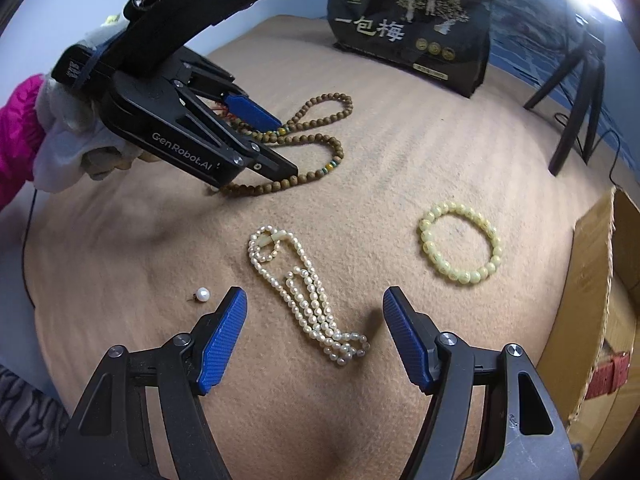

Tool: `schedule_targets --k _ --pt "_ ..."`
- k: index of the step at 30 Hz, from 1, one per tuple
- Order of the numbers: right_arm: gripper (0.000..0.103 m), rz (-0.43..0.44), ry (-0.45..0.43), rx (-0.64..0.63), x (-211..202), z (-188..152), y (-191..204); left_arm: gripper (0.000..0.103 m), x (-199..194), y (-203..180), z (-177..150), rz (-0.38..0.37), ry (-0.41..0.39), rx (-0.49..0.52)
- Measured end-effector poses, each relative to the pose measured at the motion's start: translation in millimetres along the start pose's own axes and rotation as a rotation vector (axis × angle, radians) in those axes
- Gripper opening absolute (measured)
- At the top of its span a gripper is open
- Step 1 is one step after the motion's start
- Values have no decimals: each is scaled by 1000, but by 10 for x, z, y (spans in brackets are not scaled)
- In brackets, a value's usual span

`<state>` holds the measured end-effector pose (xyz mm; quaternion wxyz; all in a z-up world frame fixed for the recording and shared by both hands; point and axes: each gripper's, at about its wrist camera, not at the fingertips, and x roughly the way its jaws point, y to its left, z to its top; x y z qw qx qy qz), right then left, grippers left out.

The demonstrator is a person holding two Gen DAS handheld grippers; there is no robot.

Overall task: Organize jewelry
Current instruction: 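Lower the left gripper onto the brown bead necklace and close on it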

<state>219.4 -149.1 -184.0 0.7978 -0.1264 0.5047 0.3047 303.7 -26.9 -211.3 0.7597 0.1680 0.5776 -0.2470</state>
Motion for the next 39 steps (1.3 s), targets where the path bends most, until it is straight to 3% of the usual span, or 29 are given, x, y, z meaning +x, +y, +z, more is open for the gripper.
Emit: schedule_targets --k 5,11,15,20,39 --pt "70 -5 27 -51 48 29 38 58 -11 -22 -22 -30 13 0" --pt "70 0 36 -63 58 34 35 60 -1 -170 -27 -6 20 46" --pt "70 1 32 -50 22 13 19 66 23 -121 34 -73 26 -4" --pt "70 7 33 -44 25 12 6 67 17 -99 68 -118 27 -16" --pt "70 -2 19 -24 -28 -51 18 72 209 -313 232 -16 84 -46"
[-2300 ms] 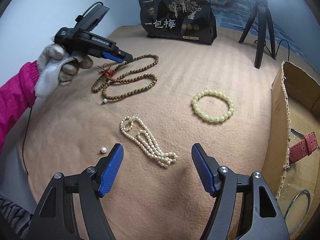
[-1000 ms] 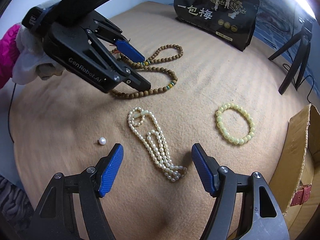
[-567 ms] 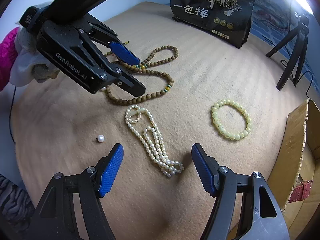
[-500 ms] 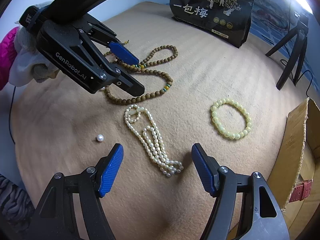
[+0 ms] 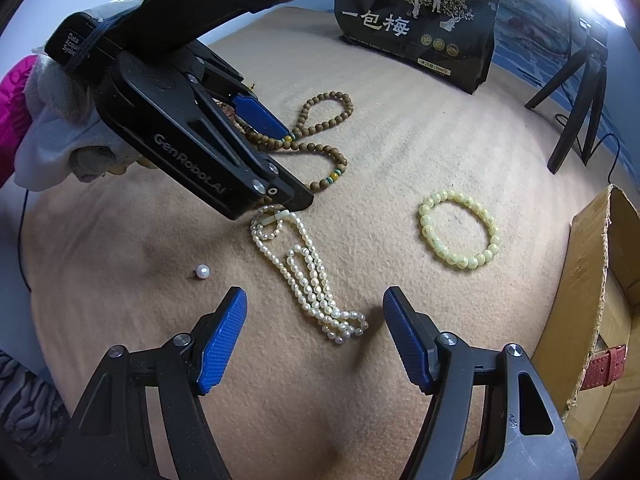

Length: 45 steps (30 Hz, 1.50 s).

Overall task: Organize jewelry
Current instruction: 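Lower the left gripper onto the brown bead necklace and close on it, then lift the bead necklace with the left gripper while the right gripper grasps the pearl strand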

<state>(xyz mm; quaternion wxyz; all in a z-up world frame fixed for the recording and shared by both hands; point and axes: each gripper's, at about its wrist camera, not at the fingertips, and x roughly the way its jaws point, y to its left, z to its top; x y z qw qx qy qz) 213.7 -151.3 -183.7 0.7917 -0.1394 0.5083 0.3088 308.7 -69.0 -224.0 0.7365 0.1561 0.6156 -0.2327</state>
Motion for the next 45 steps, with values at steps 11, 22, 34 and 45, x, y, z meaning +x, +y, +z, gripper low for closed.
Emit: schedule_targets --k 11,22,34,45 --pt "70 -10 -2 -23 13 21 109 57 20 -114 25 44 -44 -16" --pt "70 -27 1 -31 85 103 124 12 -27 85 -153 35 -137 -78" --pt "24 -32 28 -76 235 214 179 10 -179 400 -334 -41 -200 -193" --pt "6 -37 -19 8 80 201 144 4 -678 726 -607 -187 -354 -413"
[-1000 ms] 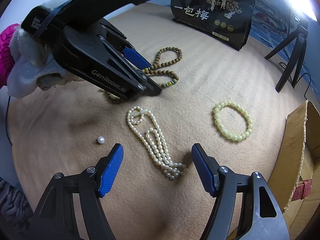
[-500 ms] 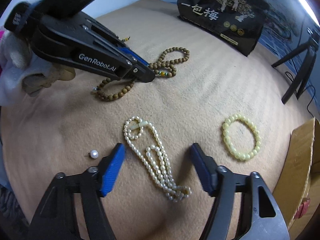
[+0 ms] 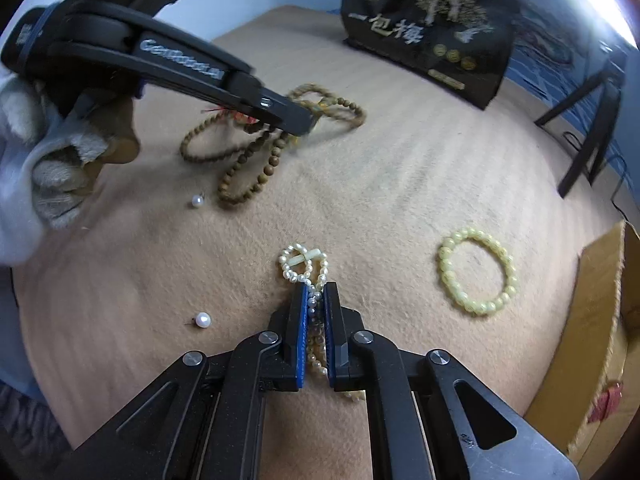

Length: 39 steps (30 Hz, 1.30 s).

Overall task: Organize jewelry
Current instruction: 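Lift the bead necklace with the left gripper while the right gripper grasps the pearl strand, then carry the bead necklace and pearl strand into the cardboard box and open both grippers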

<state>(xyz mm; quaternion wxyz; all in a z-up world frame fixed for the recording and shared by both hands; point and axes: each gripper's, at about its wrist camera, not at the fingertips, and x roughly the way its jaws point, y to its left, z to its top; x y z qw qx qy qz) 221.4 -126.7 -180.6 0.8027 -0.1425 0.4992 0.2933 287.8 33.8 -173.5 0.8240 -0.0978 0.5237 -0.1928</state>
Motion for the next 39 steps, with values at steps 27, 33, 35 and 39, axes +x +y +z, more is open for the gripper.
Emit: schedule_targets --k 27,33,35,39 --pt "6 -101 -293 137 -1619 -358 -170 4 -1837 -946 38 36 -303 61" --pt "6 -140 -350 169 -1999 -501 -278 4 -2047 -1303 -5 13 -330 100" --pt "6 -154 -363 177 -2116 -545 -320 4 -2088 -1461 -16 -3 -334 117" --pt "6 -194 -385 206 -2355 -647 -482 4 -2085 -1769 -36 -26 -337 160"
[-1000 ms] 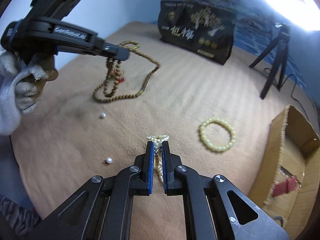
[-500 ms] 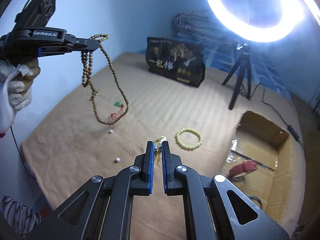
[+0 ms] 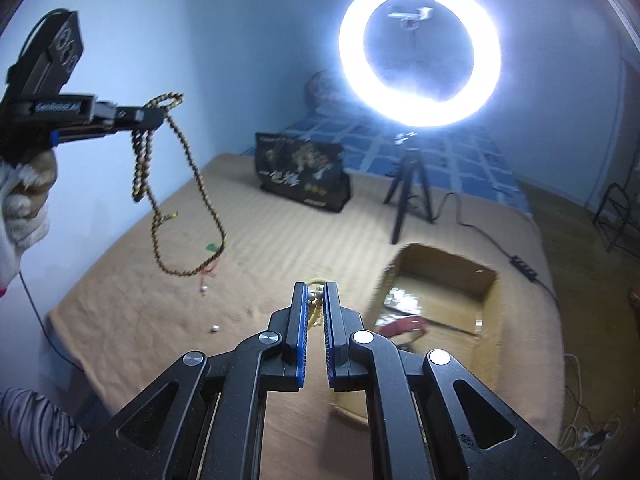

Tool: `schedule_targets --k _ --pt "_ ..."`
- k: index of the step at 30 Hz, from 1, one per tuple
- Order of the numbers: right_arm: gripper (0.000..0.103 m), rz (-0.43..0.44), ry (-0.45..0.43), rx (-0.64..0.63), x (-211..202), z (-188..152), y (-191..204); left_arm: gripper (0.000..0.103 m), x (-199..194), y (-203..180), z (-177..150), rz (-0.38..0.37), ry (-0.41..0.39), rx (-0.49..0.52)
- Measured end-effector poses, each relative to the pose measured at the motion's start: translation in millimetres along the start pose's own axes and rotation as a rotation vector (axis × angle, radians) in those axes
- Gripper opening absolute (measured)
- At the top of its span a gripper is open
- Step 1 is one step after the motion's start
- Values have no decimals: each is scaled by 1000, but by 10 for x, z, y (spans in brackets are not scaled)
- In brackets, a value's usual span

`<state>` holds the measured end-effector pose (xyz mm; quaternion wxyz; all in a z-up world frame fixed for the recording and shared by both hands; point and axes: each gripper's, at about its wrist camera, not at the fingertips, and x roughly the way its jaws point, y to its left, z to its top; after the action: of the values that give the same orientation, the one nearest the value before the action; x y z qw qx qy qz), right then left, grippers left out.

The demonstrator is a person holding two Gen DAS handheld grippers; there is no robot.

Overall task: Organize jewelry
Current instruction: 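Carry the bead necklace and pearl strand into the cardboard box and open both grippers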

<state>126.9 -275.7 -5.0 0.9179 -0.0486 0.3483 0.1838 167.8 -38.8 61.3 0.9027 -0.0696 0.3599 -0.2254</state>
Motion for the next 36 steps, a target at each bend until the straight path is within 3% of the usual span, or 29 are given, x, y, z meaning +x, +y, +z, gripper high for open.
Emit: schedule_targets --k 10,18,26,36 --pt "6 -125 -3 20 -173 -3 -560 4 412 -834 -41 -107 48 66" --pt "6 -165 30 82 -64 -45 -1028 4 935 -1336 -152 -178 116 85" --pt "6 -135 61 146 270 -152 -1358 4 1426 -1568 -294 -171 180 85" --pt "6 -119 91 192 599 -237 -1572 4 1968 -1537 -678 -124 298 123"
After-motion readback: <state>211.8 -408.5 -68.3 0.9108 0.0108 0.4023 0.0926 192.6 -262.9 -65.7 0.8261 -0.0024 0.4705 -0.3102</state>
